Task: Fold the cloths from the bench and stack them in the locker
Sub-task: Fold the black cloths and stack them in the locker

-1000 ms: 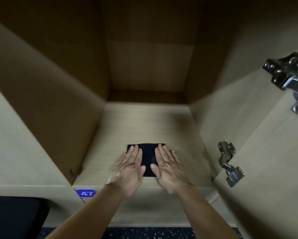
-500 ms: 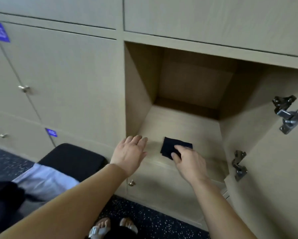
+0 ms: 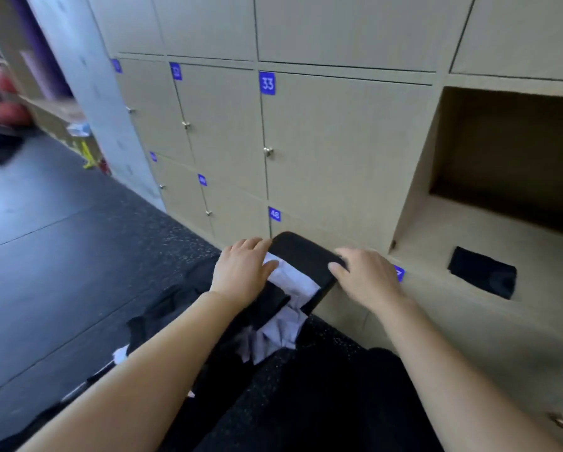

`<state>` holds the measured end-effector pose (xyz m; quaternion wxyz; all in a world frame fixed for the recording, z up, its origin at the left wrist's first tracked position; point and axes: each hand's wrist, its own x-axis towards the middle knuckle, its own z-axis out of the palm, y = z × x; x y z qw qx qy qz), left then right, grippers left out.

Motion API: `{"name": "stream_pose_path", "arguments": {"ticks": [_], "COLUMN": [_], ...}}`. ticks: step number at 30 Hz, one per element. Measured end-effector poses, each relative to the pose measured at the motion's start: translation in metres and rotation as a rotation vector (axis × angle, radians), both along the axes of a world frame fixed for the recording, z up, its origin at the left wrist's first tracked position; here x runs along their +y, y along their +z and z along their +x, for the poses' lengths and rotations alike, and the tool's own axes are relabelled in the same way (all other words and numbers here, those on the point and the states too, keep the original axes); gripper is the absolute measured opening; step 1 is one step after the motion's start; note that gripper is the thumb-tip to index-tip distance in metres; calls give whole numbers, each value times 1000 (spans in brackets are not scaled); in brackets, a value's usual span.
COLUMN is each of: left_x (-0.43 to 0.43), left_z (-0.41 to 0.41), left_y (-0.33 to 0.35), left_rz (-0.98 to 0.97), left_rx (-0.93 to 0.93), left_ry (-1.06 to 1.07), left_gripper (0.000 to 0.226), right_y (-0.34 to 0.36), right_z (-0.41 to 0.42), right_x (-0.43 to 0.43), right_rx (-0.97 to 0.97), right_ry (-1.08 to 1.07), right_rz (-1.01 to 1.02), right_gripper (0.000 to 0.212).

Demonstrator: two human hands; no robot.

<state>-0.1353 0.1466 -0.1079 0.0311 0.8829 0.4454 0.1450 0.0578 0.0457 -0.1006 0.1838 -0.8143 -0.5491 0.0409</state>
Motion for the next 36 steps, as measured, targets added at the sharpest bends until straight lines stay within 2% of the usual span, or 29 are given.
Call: {"name": "stream_pose_path", "arguments": {"ticks": [5,8,9,11,16,23,31,36], "left_x": [13,18,20,24,37,43,46,45], "left_z": [-112,-152,-159,-160,-134,-122,-128,-129], "left_y": [-29,-49,-54,-61,-75,-101,-110,-103], "left_rz": [-66,-121,-132,-146,-208,-278,-288,-312], "left_rx": [-54,-99,-128,-203,-319,-383,-404,-417], "left_ry": [227,343,363,369,333,373,369,379], "left_gripper": [44,44,42,35,19,15,16,12], "right_y": [-26,-41,-43,-48,-64,-85,-84,-70], "right_z": [-69,-92,-98,-106,-113,-114,-78,-67], "right_x": [24,44,52,71,121,156,155,143], "right_rx": [60,98,112,156,317,701,1214,1293], "right_ry": [131,138,120,90,82,40,-38,62], "right_rz": [-84,-67,-51,-27,-116,-141,-36,35], "right_gripper": [30,19,24,32,21,37,17,16]}}
